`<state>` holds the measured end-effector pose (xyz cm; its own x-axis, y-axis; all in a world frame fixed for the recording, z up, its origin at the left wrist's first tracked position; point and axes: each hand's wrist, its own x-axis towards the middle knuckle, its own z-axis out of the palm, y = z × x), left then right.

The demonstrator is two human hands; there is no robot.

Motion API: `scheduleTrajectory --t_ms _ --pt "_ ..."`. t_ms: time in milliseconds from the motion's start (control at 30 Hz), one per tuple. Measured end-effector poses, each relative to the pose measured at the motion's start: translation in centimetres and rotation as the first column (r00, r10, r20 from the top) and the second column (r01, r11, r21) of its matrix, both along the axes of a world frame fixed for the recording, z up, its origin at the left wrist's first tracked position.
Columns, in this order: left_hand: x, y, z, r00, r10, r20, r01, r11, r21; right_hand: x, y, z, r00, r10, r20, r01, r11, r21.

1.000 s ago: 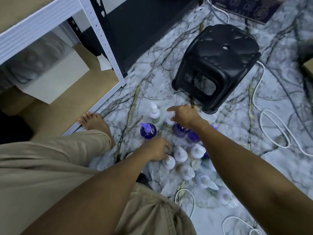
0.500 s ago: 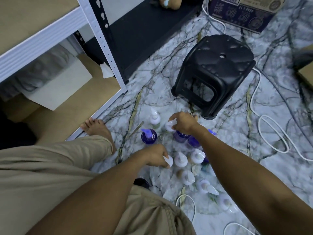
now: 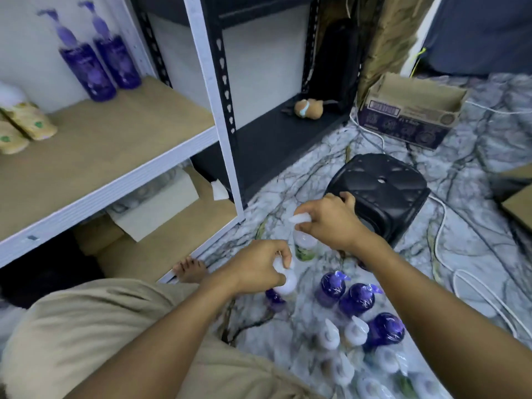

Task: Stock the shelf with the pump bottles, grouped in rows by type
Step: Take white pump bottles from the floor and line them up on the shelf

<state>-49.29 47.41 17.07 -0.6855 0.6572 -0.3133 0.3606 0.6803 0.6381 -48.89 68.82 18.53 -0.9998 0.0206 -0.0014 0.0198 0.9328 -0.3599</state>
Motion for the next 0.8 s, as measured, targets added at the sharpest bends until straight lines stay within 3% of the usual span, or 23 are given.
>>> scheduleTrajectory --t_ms 100,433,600,800 --pt "-1.2 -2.6 4.7 0.997 0.040 -0.069 -0.036 0.998 0.060 -1.3 -1.8 5.3 0.992 0.034 -0.121 -0.038 0.999 -0.030" --pt "-7.0 -14.6 20.6 0.905 0.182 -0.385 -0.186 0.982 0.028 -10.2 -12.6 18.4 0.933 0.123 -0.339 -0.153 0.986 -0.064" --pt "-9.5 -21.4 26.5 0.830 0.193 -0.523 -0.278 0.956 -0.089 -14.8 -20.2 22.6 0.914 0.150 -0.377 -0.156 0.988 0.015" --pt "-12.5 -29.2 28.8 0.783 0.263 -0.564 -0.419 0.893 -0.165 -19.9 -28.9 24.3 0.921 0.144 -0.362 -0.162 0.987 -0.018"
